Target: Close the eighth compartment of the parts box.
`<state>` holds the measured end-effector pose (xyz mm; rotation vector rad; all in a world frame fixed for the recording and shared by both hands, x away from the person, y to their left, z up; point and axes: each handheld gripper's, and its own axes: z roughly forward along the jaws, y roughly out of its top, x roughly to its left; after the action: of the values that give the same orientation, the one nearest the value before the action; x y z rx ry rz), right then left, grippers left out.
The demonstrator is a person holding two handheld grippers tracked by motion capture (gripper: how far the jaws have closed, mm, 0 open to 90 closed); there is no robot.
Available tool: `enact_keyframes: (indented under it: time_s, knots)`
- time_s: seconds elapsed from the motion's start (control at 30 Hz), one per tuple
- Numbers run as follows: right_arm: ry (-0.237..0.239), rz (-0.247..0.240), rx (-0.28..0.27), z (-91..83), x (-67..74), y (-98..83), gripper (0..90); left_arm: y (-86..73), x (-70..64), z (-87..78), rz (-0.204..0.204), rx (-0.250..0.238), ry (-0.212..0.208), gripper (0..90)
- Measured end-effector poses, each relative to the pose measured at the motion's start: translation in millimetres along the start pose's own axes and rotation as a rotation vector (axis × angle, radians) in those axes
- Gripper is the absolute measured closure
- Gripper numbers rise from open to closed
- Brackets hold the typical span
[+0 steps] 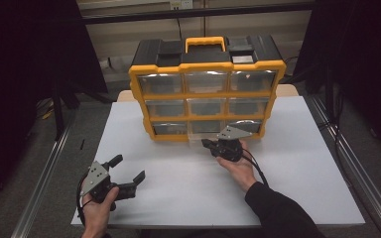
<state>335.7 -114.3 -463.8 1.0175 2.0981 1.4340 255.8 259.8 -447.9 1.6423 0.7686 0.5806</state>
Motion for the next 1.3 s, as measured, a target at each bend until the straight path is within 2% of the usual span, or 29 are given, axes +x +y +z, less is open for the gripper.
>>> enact_keyframes:
  time_s: [0.17, 0.23, 0.33, 0.63, 0.77, 0.8, 0.87, 1.3]
  knots:
    - [0.005, -0.001, 0.002, 2.3, 0.2, -1.0, 90.0, 0.1, -0.4, -0.5, -0.004, -0.002, 0.012, 3.0]
    - [0.001, 0.005, 0.001, 2.4, -0.3, -0.8, 90.0, 0.3, 0.5, -0.5, 0.008, 0.000, 0.012, 2.9]
    - [0.001, 0.001, 0.001, 2.5, -1.2, -0.7, 90.0, 0.0, -0.1, 0.2, 0.001, 0.003, -0.001, 2.9]
    - [-0.003, 0.016, -0.009, 5.4, -6.6, -1.2, 90.0, 0.4, -0.4, -0.3, 0.003, 0.001, 0.007, 2.9]
    - [-0.003, 0.030, -0.027, 7.7, -8.9, -2.6, 90.0, 0.4, -0.8, -0.1, -0.005, -0.006, 0.008, 2.9]
    - [-0.006, 0.029, -0.028, 8.1, -9.2, -2.5, 90.0, 0.2, -1.7, 0.7, -0.021, -0.018, 0.013, 2.9]
    - [-0.007, 0.028, -0.028, 8.5, -9.5, -2.2, 90.0, 0.5, 0.1, -0.6, 0.001, -0.005, 0.011, 2.9]
    - [-0.017, 0.025, -0.024, 11.8, -13.0, 5.3, 90.0, 0.6, 0.5, -0.7, 0.006, -0.005, 0.012, 3.0]
